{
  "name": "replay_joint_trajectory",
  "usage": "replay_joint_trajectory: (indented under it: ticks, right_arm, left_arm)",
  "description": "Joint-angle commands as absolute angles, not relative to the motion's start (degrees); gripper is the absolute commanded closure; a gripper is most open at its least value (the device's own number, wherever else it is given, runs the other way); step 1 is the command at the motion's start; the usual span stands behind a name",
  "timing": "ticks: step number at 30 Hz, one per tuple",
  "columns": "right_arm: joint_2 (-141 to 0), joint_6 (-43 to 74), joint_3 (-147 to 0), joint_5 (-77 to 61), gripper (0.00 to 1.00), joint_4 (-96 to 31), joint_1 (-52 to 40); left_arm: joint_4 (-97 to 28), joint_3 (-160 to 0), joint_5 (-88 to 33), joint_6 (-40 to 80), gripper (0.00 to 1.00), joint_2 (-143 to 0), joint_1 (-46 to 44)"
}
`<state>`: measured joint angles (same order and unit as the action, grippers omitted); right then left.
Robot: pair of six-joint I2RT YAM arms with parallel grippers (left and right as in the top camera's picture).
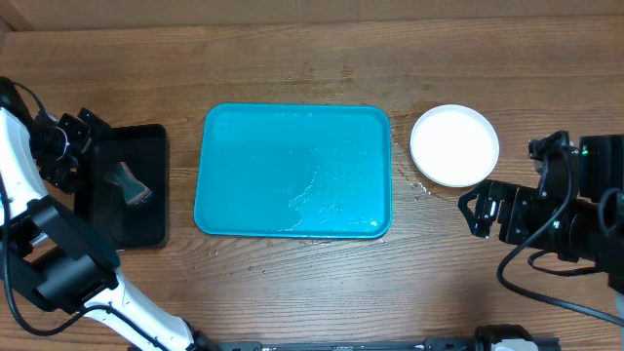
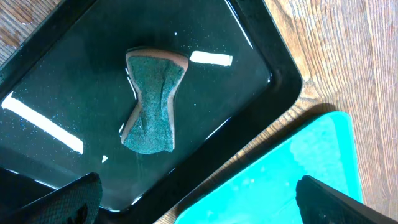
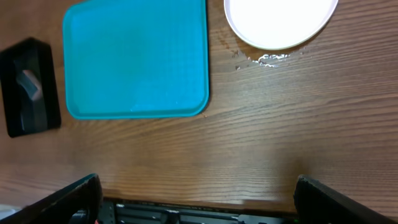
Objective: Clean dirty plates on tray and stack at the side
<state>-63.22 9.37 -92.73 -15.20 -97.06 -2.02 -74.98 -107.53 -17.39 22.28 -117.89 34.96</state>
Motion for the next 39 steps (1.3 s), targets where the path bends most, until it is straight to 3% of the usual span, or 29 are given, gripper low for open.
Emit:
replay_joint_trajectory:
  ticks: [1, 6, 10, 18, 29, 36, 39]
  right_arm:
    - [-60.45, 6.83, -88.82, -16.21, 0.0, -96.05, -2.31]
    - [-53.15, 5.89, -75.66, -16.19, 0.0, -83.29, -2.31]
    - [-43.57, 5.76, -60.9, -15.99, 0.0, -65.78, -2.28]
    - [-18.24, 5.96, -31.27, -16.19, 0.0, -37.23, -2.31]
    - [-0.03, 5.96, -8.97, -14.87, 0.0, -19.25, -2.28]
    - [-0.14, 5.96, -0.3, -9.67, 0.0, -3.38, -2.31]
    - [-0.14, 5.96, -0.45, -5.26, 0.0, -3.99, -2.33]
  left_arm:
    - [-74.74, -108.42, -17.41, 21.82, 0.0, -116.88, 34.74]
    - [-74.74, -108.42, -17.41, 21.82, 0.0, -116.88, 34.74]
    - [-74.74, -108.42, -17.41, 21.82, 0.0, -116.88, 34.74]
    - [-74.74, -108.42, -17.41, 21.82, 0.0, -116.88, 34.74]
    - [-74.74, -108.42, -17.41, 21.82, 0.0, -116.88, 34.74]
    - [-74.74, -108.42, -17.41, 21.82, 0.0, -116.88, 34.74]
    - [-74.74, -108.42, -17.41, 21.82, 0.0, -116.88, 34.74]
